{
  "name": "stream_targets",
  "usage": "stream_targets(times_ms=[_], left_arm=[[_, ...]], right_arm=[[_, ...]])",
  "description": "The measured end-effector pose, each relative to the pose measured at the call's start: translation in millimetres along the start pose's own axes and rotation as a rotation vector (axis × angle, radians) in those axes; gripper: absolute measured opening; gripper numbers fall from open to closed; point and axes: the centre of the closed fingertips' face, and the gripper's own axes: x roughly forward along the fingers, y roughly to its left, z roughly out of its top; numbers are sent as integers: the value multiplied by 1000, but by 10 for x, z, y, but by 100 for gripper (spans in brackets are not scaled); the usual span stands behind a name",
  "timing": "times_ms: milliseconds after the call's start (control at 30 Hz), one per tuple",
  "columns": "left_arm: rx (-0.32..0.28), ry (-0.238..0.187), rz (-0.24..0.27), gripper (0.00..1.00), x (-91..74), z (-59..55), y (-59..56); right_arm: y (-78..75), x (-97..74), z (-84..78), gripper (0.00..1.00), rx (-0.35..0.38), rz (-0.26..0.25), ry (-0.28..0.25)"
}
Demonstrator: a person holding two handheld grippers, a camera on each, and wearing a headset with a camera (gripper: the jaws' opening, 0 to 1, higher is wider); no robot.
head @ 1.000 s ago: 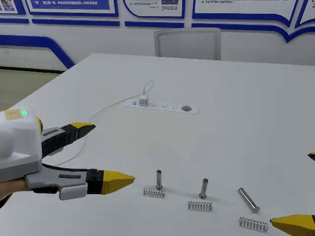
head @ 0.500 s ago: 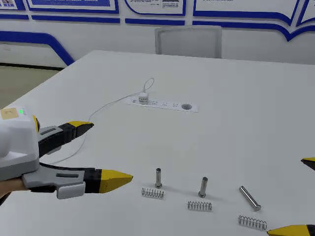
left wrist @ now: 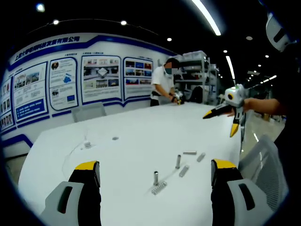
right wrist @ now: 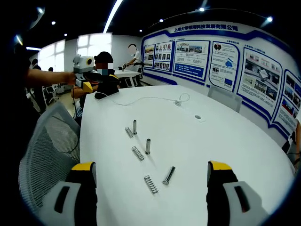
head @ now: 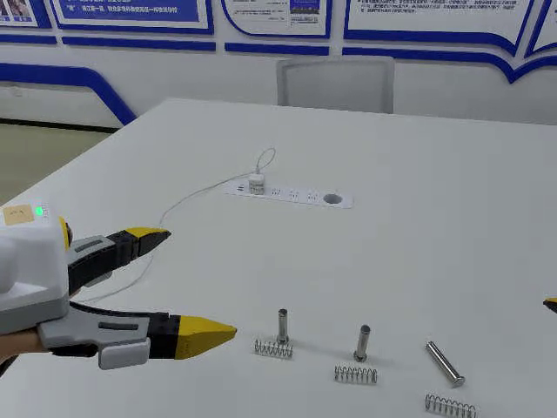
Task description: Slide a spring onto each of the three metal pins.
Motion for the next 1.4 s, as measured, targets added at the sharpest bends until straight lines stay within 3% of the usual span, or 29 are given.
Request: stream_targets(times_ms=[200,467,633,1067,1200,1400], left_arm=[[-7,12,-7,100,-20,-15,-55],[-4,44,-13,100,-23,-101,-68],[-15,25,-9,100,-8,-75,-55],[-42,48,-27,100,52,-242,-130],[-51,66,-24,100,38,-305,-119],[-75,60,-16,100,14,-333,-102]], right_arm=[[51,12,34,99,-7,13,-5],[25,-32,16,99,-5,-16,-9],[3,-64,-26,99,18,-31,-8],[-2,-13,-149,97,35,-25,41],[-11,13,-155,95,42,-20,48],[-33,74,-200,91,48,-18,71]])
